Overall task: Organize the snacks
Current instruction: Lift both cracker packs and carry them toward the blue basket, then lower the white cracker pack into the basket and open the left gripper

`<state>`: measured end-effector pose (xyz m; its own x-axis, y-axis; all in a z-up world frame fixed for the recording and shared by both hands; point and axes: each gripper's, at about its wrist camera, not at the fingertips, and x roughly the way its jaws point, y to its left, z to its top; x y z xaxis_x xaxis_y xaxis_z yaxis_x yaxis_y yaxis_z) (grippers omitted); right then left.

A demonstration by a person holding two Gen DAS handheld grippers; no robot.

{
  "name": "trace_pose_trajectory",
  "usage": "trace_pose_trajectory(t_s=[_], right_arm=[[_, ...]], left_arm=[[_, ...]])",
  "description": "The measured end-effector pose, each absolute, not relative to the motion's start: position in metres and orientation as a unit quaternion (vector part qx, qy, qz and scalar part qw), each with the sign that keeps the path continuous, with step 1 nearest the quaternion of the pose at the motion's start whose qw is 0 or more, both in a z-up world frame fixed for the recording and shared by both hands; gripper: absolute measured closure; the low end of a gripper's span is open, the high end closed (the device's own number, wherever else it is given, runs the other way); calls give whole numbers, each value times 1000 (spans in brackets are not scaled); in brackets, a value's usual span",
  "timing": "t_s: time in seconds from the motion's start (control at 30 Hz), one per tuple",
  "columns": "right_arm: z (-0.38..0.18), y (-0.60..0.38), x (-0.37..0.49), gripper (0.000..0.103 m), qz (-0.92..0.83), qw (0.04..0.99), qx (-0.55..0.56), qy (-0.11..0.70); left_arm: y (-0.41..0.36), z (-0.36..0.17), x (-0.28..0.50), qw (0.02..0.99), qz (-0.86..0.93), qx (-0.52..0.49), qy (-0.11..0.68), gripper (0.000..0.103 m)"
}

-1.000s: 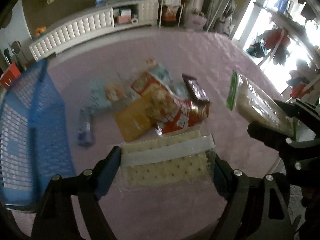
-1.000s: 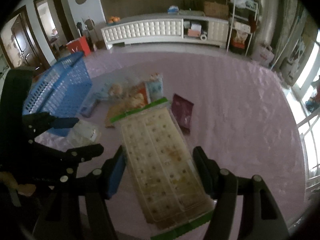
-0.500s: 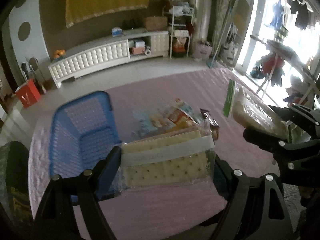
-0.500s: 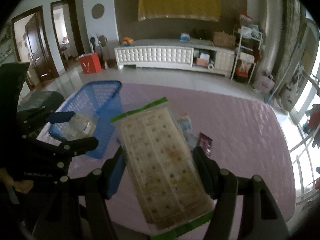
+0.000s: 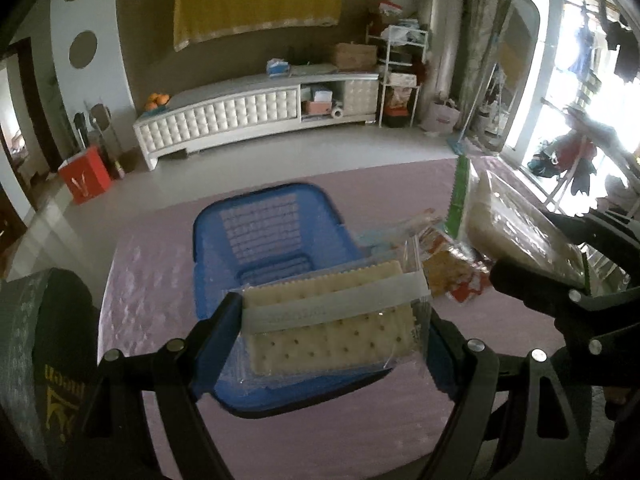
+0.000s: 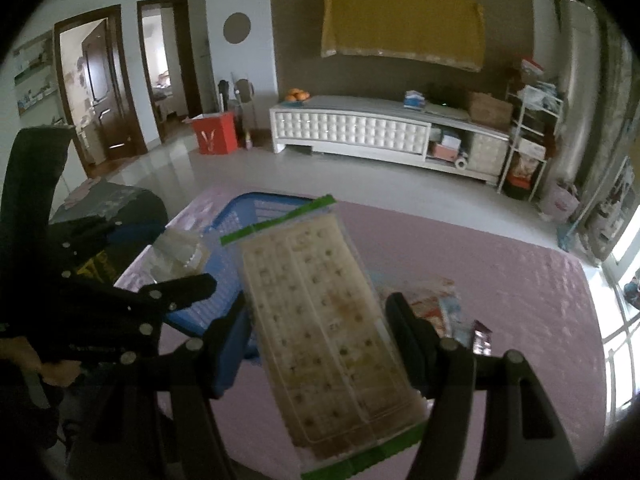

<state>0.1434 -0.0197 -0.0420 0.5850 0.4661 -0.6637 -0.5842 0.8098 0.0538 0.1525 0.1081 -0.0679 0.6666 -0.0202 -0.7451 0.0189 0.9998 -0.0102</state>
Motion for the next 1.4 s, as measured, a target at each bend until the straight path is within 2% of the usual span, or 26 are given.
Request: trace_pose_trajectory(t_s=[0.27,0.6,1.4], right_arm=[[-68,13,159,32,309,870,-98,371],[-85,9,171,32,299,863,-102,394],[-76,-1,167,32,296,866,-97,390]], left_arm=[[135,-105,175,894,-4,-10,449,21],[129,-142,193,871,-5,-14,491,18],[133,-140,181,885,11,-30,465,15]])
